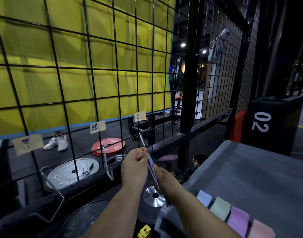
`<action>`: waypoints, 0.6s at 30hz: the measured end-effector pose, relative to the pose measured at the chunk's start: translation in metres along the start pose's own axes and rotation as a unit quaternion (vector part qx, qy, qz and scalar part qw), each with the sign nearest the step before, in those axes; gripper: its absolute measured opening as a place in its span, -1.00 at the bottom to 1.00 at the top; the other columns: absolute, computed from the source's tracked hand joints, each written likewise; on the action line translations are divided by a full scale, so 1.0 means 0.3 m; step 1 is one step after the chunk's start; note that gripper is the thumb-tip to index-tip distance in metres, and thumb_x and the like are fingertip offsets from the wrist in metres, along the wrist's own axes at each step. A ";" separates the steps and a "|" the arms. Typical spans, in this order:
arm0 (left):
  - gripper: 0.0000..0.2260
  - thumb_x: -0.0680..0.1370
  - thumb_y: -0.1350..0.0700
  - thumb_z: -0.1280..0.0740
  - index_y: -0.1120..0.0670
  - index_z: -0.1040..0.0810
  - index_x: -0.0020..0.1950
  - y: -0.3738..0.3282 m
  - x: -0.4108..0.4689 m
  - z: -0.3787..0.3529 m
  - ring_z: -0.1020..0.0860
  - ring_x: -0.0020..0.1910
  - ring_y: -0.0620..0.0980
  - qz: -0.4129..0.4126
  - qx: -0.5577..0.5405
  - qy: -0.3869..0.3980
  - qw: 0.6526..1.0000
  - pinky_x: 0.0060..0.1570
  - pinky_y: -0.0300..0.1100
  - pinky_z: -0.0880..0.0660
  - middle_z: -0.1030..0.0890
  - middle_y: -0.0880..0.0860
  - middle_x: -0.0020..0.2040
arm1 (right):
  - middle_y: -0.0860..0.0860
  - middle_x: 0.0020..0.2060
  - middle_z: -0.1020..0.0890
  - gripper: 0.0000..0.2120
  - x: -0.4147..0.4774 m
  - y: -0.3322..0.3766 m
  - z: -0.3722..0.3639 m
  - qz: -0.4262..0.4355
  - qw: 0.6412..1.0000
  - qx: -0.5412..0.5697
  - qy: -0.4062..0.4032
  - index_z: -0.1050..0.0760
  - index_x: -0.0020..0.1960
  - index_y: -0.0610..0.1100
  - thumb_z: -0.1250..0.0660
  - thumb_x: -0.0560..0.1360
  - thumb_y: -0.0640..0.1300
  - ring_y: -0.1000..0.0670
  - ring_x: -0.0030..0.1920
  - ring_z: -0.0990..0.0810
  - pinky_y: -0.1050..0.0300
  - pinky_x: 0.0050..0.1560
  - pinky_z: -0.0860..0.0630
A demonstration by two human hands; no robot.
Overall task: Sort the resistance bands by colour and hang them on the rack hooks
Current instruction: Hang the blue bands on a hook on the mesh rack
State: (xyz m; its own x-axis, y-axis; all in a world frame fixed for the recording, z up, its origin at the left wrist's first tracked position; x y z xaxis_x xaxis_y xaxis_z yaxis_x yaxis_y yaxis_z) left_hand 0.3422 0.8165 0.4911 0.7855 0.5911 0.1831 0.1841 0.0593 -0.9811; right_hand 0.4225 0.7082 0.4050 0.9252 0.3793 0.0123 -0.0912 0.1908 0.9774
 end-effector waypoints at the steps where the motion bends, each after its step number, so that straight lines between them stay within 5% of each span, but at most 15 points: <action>1: -0.87 0.56 0.19 -0.34 -0.05 -0.58 0.02 -0.004 -0.007 0.000 -0.58 -0.23 -0.32 -0.011 0.021 0.003 1.000 -0.27 -0.49 -0.42 -0.63 -0.15 -0.08 | 0.16 -0.37 -0.43 -0.72 -0.002 -0.004 -0.001 -0.003 1.000 0.000 0.002 -0.44 -0.12 0.08 -0.12 0.59 0.22 0.18 -0.34 -0.37 0.25 -0.29 -0.27; 5: -0.82 0.56 0.15 -0.34 -0.03 -0.58 0.14 -0.018 -0.032 0.007 -0.50 -0.11 -0.29 -0.049 0.120 -0.002 0.992 -0.20 -0.48 -0.34 -0.58 -0.17 -0.01 | 0.17 -0.32 -0.45 -0.59 -0.007 -0.012 -0.009 -0.013 1.000 -0.002 0.002 -0.51 0.07 0.01 -0.12 0.53 0.30 0.18 -0.31 -0.39 0.25 -0.28 -0.28; 9: -0.90 0.52 0.06 -0.40 -0.01 -0.56 0.02 -0.014 -0.057 0.021 -0.45 -0.15 -0.18 -0.089 0.196 -0.017 0.976 -0.26 -0.42 -0.30 -0.52 -0.05 0.01 | 0.12 -0.28 -0.51 -0.72 -0.018 0.003 -0.006 -0.007 1.000 0.004 0.010 -0.48 -0.07 0.04 -0.12 0.61 0.18 0.15 -0.28 -0.45 0.23 -0.27 -0.36; 14: -0.76 0.52 -0.09 -0.37 -0.02 -0.35 -0.11 0.018 -0.086 -0.018 -0.45 -0.34 -0.14 -0.101 0.266 0.040 0.958 -0.42 -0.31 -0.27 -0.46 -0.05 -0.27 | -0.12 0.01 -0.65 -0.60 -0.045 -0.012 -0.016 -0.008 1.000 0.012 0.017 -0.54 0.14 -0.13 -0.10 0.63 0.14 -0.08 0.06 -0.62 -0.03 0.18 -0.52; 18: -0.80 0.61 -0.07 -0.21 0.02 -0.32 -0.11 0.065 -0.082 -0.038 -0.47 -0.30 -0.12 -0.063 0.311 0.067 0.946 -0.43 -0.26 -0.31 -0.48 -0.03 -0.24 | -0.10 -0.07 -0.63 -0.63 -0.072 0.013 0.005 0.007 1.000 -0.003 0.002 -0.54 0.05 -0.14 -0.10 0.64 0.12 -0.04 -0.03 -0.60 0.09 0.02 -0.49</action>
State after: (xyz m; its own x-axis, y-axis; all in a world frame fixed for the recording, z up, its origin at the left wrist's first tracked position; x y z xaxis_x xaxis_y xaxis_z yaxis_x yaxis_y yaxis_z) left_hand 0.3333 0.7939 0.4681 0.8562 0.4428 0.2661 -0.0699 0.6096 -0.7897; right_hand 0.4026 0.6994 0.4088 0.9222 0.3860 0.0244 -0.1056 0.1906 0.9760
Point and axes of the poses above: each hand's wrist, its own x-axis towards the middle knuckle, its own z-axis out of the back of the hand, y = z × x, the point moved 7 cm from there along x, towards the middle knuckle
